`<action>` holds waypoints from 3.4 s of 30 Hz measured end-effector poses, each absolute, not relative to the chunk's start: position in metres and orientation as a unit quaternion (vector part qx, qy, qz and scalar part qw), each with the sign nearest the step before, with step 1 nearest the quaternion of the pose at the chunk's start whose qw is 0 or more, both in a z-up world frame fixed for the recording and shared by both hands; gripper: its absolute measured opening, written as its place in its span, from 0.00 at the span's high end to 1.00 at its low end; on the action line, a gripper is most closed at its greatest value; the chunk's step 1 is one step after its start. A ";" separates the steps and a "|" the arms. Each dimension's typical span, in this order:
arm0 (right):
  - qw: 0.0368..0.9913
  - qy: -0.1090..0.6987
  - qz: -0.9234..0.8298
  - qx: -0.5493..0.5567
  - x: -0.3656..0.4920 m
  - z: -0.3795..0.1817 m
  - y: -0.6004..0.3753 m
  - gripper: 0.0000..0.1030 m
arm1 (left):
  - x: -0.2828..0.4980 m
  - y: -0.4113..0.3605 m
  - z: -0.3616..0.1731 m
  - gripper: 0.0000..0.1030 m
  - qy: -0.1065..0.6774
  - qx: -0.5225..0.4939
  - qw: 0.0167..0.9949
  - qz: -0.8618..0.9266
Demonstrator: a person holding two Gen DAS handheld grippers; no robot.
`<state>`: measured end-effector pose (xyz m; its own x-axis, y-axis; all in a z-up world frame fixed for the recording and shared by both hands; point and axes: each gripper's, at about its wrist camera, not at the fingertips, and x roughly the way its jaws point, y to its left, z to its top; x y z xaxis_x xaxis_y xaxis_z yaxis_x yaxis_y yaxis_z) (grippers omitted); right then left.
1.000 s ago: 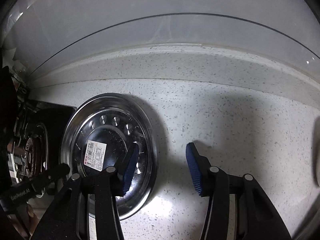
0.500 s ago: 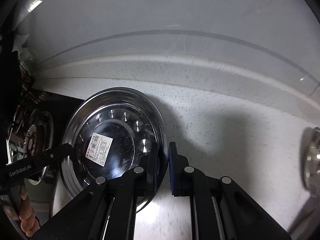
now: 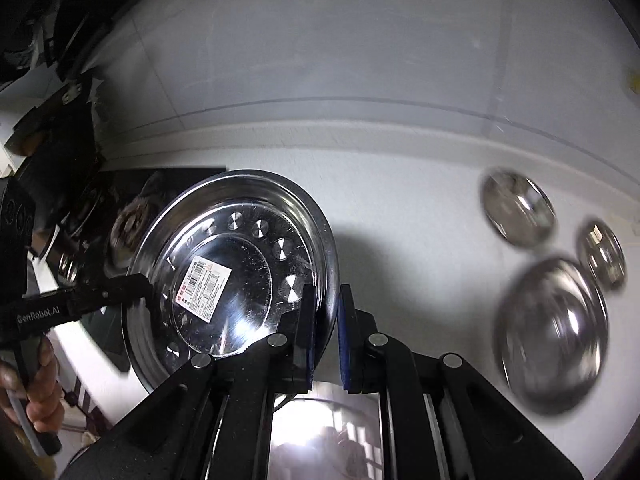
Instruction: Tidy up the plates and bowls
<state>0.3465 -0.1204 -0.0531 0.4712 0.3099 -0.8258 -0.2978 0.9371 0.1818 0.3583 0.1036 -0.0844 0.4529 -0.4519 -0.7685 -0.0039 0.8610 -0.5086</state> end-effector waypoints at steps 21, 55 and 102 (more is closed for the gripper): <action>0.820 0.552 0.138 0.063 0.254 -0.126 -0.219 0.91 | 0.297 0.007 -0.172 0.86 0.576 -0.167 0.785 -0.154; 0.883 0.461 0.070 0.058 0.279 -0.062 -0.308 0.37 | 0.368 -0.059 -0.116 0.48 0.554 -0.183 0.791 -0.187; 0.868 0.479 -0.010 0.130 0.219 -0.041 -0.458 0.88 | 0.343 -0.251 -0.139 0.89 0.593 -0.172 0.742 -0.262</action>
<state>0.2185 -0.4580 -0.0409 0.5402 0.1062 -0.8348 0.1421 0.9662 0.2149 0.3431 -0.2507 -0.1388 0.1602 -0.5925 -0.7895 0.1844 0.8037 -0.5658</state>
